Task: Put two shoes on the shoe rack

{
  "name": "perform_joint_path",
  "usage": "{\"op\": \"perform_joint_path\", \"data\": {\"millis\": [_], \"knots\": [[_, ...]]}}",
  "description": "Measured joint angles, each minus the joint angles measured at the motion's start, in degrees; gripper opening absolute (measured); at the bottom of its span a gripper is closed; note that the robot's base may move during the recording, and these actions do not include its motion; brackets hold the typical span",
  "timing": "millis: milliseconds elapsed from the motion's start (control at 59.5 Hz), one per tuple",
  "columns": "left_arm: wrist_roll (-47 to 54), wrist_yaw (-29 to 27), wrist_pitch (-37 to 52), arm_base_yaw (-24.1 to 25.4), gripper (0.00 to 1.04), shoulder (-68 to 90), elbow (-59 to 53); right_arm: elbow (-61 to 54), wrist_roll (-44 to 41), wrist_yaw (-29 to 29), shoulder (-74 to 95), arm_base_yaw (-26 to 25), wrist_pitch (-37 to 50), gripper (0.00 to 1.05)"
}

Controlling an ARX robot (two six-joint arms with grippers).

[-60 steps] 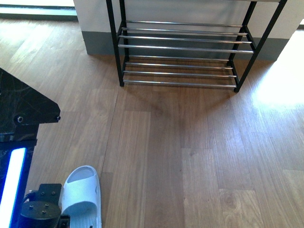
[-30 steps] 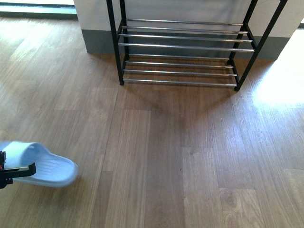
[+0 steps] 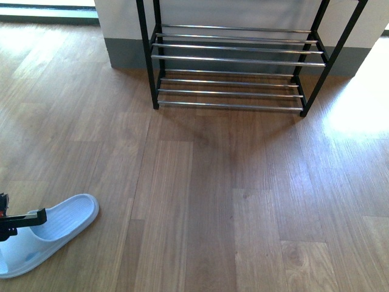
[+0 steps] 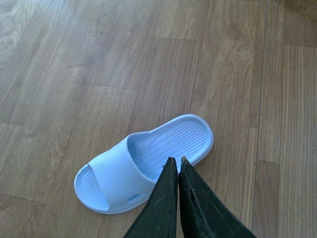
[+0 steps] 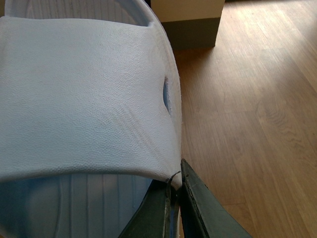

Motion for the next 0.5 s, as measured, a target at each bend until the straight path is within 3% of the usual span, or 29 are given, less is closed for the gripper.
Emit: {"op": "perform_joint_path", "data": {"millis": [504], "knots": [[-0.02,-0.02,0.0,0.0,0.01,0.0,0.0,0.0,0.0,0.0,0.0,0.0,0.0,0.01]]}}
